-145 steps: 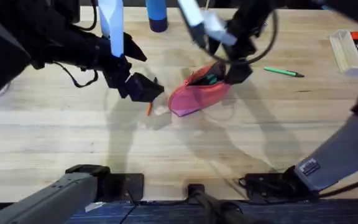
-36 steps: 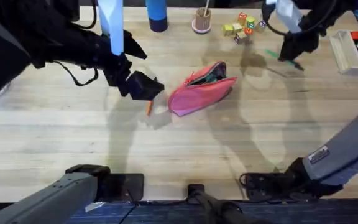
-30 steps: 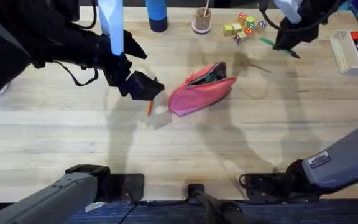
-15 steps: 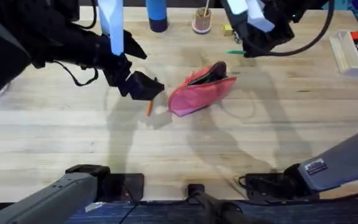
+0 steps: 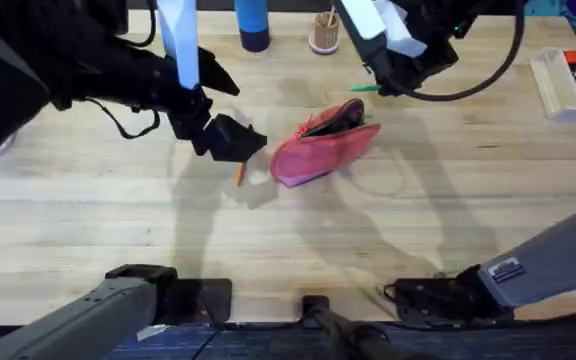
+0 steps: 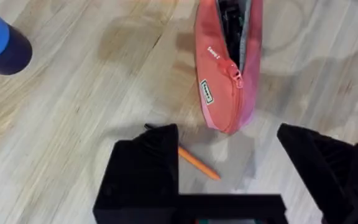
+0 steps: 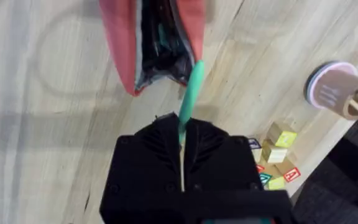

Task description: Unzip the bag, pick up the pens from the table one at a time and place them inside, then zip the bag closed.

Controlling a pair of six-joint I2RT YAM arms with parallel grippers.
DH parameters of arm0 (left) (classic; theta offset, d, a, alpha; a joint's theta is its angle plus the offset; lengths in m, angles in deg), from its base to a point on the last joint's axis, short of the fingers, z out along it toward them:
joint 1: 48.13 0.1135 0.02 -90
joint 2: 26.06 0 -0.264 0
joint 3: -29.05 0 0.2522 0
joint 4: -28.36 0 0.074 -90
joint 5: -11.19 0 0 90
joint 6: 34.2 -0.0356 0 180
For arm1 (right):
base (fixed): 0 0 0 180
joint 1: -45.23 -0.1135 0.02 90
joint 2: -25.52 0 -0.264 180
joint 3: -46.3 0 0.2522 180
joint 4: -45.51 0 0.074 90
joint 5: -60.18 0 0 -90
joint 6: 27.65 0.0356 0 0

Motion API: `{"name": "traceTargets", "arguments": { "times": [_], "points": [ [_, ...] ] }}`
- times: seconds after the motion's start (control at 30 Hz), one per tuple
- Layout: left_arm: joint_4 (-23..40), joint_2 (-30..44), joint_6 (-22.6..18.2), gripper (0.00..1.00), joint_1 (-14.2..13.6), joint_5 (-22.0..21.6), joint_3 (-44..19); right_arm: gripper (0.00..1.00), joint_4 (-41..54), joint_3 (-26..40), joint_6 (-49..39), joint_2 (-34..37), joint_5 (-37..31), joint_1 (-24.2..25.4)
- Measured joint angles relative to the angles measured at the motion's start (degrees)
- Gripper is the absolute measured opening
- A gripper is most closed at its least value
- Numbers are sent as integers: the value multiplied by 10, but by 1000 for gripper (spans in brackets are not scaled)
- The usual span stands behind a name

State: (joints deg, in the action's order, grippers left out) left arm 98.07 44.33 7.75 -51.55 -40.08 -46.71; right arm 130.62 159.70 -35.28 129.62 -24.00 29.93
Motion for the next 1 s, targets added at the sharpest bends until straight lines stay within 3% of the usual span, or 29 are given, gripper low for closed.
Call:
{"name": "traceTargets", "arguments": {
  "times": [0.53, 1.0],
  "points": [
    [0, 0, 0, 993, 0, 3, 0, 31, 37, 0, -116, 4, 28, -21],
    [0, 0, 0, 994, 0, 4, 0, 31, 30, 0, -88, 78, 30, -23]
  ]
}}
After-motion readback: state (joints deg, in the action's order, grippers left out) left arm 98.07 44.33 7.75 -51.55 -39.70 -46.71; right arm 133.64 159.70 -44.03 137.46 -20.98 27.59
